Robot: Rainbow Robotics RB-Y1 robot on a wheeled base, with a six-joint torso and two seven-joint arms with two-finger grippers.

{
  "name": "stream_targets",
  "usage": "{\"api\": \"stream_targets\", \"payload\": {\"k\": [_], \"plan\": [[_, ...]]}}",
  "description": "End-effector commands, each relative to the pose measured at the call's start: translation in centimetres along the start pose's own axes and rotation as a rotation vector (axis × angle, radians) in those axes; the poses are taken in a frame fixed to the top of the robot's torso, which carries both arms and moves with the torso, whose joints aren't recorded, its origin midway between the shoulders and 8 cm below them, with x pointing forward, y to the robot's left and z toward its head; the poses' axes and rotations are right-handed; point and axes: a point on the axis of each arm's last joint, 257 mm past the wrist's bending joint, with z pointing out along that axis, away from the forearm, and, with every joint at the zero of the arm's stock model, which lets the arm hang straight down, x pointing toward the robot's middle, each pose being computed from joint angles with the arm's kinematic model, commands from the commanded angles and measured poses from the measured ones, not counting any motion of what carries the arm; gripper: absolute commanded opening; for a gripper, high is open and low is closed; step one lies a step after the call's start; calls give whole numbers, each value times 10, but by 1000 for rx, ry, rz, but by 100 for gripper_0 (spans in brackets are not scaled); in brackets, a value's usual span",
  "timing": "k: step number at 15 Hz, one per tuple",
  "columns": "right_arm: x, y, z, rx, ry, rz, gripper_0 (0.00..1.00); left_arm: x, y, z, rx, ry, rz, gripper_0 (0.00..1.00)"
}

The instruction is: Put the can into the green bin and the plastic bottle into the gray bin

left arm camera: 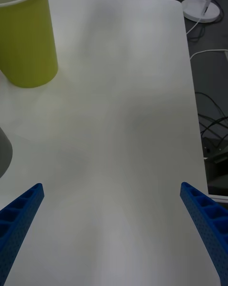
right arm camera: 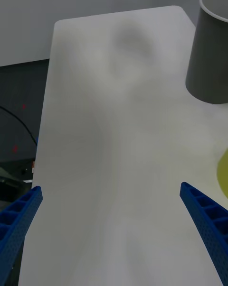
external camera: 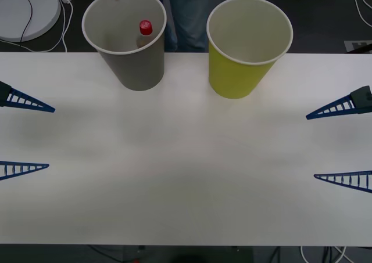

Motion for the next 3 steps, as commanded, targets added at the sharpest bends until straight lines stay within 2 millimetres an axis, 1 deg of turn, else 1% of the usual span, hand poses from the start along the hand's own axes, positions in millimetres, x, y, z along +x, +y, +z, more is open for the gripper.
{"api": "stream_targets", "payload": {"k": [1, 3], "plan": [[1, 0, 0, 1, 1, 5, 100, 0, 0, 0, 0, 0, 0, 100], [1, 0, 0, 1, 1, 5, 100, 0, 0, 0, 0, 0, 0, 100]]}}
